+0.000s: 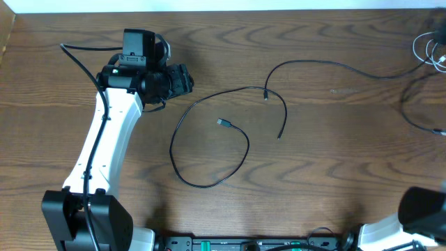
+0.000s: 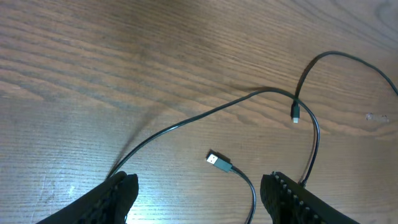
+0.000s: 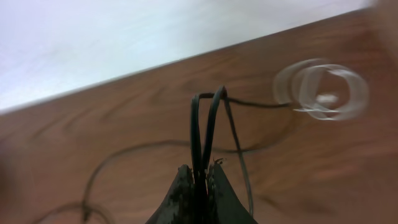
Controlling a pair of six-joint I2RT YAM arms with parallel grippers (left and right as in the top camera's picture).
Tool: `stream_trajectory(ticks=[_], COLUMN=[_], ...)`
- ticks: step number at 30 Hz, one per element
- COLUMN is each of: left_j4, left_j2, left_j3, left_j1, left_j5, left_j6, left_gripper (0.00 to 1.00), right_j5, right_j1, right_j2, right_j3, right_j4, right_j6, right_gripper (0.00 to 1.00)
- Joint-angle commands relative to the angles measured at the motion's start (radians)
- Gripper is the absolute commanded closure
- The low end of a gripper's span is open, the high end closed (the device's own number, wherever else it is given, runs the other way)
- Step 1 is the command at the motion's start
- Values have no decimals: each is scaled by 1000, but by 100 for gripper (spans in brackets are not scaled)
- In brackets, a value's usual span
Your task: Untangle cables
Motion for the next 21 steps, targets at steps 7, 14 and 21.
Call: stream_trajectory(ticks=[7, 14, 21], left_j4=[-2, -2, -2], left_j2=[11, 11, 11], left_j3=[1, 1, 1], left_j1=[-4, -4, -4], left_j5=[-7, -7, -7], left_j6=[13, 13, 13], left_gripper=[31, 31, 31], right_j5=[-55, -59, -56], right_j1=[269, 429, 515], right_j2=[265, 410, 490], right_j3=[13, 13, 13], right_j4=[-30, -18, 46], right_j6=[1, 6, 43], right_gripper=[99, 96, 36])
